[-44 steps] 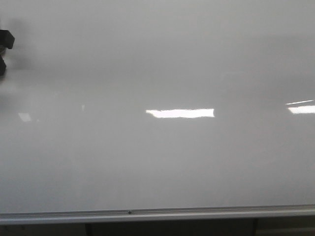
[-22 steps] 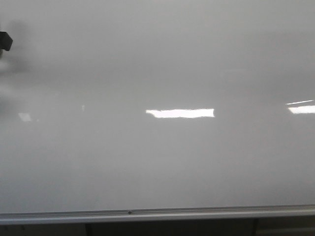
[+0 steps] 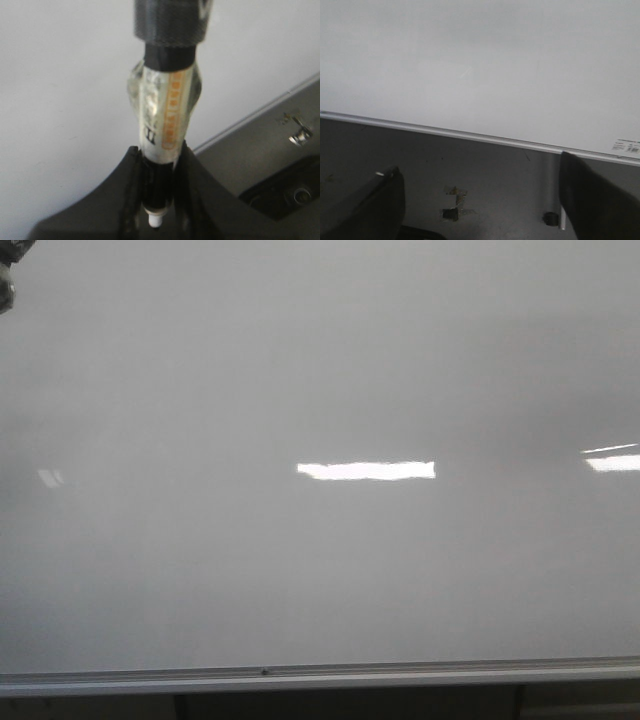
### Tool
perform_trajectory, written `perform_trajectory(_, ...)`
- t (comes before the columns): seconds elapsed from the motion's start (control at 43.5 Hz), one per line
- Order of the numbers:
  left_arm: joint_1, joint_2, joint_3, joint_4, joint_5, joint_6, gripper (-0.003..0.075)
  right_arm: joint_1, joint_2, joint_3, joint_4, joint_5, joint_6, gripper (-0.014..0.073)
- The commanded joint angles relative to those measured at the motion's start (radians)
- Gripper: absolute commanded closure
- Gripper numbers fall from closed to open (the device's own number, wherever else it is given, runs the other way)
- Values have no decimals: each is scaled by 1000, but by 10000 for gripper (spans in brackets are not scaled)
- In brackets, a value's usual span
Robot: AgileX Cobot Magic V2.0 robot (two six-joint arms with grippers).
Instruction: Write number 1 on whiteboard
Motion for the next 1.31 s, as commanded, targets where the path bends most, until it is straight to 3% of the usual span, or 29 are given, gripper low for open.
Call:
perform_trajectory(0.0,-56,-48,-70,-86,72,93,739,9,3,-47,75,-2,-92,-50)
perform_trajectory(0.184,-170,-49,-140,-192,163,255,739,9,38,-83,236,85,-259,-50)
perform_trajectory(0.367,-332,-49,-153,-192,164,331,739,21,121,-148,461,165,-557,-50)
perform_trajectory(0.551,-472,-47,-153,-187,155,342,739,144,201,-217,529,188,-748,-50)
perform_trajectory(0.689,-533,-47,-153,-187,155,342,739,282,244,-282,529,191,-808,-50)
perform_trajectory(0.942,-553,-47,-153,-187,152,342,739,510,371,-446,487,185,-824,-50)
perform_trajectory(1.148,-553,-47,-153,-187,150,342,739,623,500,-557,454,180,-824,-50)
perform_trajectory(1.286,-553,-47,-153,-187,150,342,739,639,554,-606,453,178,-824,-50)
